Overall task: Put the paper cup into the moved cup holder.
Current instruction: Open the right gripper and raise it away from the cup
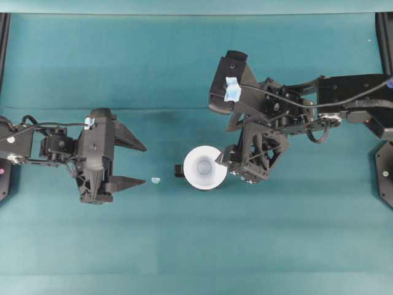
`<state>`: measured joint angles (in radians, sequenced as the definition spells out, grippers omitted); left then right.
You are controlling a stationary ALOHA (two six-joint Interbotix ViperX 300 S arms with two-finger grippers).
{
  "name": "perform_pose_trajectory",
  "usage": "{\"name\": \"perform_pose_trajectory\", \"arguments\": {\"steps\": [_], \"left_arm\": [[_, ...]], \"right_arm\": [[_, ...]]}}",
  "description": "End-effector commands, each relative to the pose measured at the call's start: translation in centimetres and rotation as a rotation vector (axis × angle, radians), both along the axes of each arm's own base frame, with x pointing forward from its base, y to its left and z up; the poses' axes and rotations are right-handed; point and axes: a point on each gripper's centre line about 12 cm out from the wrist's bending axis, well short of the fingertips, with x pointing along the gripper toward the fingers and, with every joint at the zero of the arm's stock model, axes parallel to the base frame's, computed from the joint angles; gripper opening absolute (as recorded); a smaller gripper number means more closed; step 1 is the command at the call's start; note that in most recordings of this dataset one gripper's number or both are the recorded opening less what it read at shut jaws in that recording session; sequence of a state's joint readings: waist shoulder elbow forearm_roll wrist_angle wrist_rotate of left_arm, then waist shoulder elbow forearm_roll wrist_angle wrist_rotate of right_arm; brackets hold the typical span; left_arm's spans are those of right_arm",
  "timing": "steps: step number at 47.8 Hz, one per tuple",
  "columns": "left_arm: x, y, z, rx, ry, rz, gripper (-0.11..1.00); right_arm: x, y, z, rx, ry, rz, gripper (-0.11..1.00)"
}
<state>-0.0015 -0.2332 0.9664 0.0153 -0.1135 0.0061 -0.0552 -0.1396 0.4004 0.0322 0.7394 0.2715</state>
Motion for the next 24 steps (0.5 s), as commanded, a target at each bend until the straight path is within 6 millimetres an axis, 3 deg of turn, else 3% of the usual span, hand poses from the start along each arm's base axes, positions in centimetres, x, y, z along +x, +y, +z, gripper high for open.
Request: {"name": "perform_pose_trajectory", "arguments": {"steps": [1,24], "left_arm": [[0.17,-0.05,0.43,0.001,-0.017,-0.003,0.86],[0.22,-0.05,0.50,0.001,-0.020,-0.003,0.86]], "right_arm": [[-0.12,0.16,1.23,-0.005,-0.040,0.006,0.92],[-0.83,0.20,1.06,-0.005,-0.038,0.007,0.92]]}}
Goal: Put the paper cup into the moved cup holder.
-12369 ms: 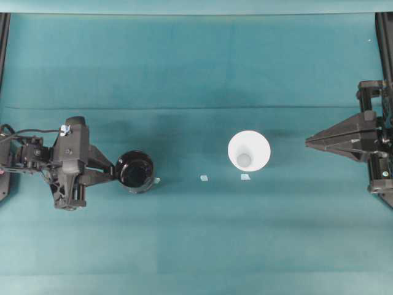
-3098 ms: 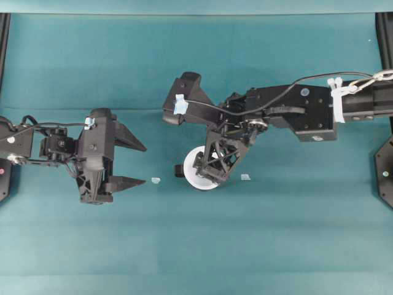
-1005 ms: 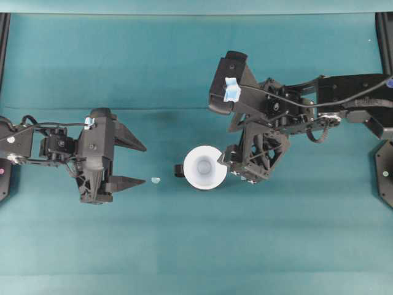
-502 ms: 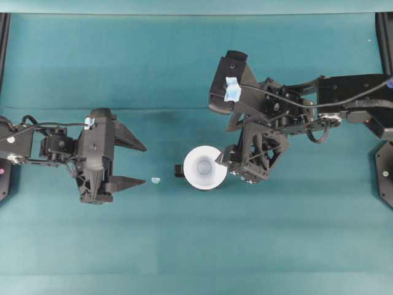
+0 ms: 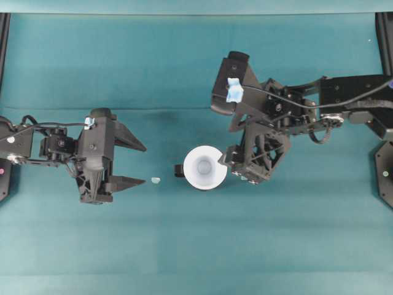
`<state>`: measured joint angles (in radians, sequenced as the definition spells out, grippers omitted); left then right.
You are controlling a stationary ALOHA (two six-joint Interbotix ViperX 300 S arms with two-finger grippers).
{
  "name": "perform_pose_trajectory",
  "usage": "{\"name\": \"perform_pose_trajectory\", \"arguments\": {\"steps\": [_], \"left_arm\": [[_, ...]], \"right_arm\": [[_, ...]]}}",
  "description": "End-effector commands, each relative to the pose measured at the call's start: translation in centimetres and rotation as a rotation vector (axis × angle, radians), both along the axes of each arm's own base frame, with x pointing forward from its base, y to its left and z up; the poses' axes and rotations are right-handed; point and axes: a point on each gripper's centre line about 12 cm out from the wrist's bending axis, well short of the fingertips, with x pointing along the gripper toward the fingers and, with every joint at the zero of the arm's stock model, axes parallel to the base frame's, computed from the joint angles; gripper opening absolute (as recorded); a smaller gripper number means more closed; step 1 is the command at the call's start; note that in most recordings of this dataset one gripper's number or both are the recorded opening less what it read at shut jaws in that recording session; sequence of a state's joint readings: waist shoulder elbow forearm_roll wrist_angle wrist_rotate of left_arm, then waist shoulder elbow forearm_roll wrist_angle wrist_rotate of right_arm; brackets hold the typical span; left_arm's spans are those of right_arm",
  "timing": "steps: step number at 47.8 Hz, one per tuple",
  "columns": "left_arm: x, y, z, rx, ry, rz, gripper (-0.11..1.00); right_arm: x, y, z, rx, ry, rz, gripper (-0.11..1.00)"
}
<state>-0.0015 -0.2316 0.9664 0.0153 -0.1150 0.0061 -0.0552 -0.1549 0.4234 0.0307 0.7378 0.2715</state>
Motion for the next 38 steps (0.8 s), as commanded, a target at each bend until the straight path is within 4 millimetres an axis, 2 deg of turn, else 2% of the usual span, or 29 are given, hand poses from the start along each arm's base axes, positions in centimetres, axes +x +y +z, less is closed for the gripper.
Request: {"name": "perform_pose_trajectory", "arguments": {"steps": [1,38], "left_arm": [[0.17,0.00,0.48,0.001,-0.018,-0.001,0.86],[0.16,-0.05,0.46,0.001,-0.017,-0.003,0.86]], "right_arm": [[-0.26,0.18,1.32,-0.004,-0.047,0.007,0.92],[-0.23,0.22,1.51,-0.006,-0.075,0.007,0.91]]}}
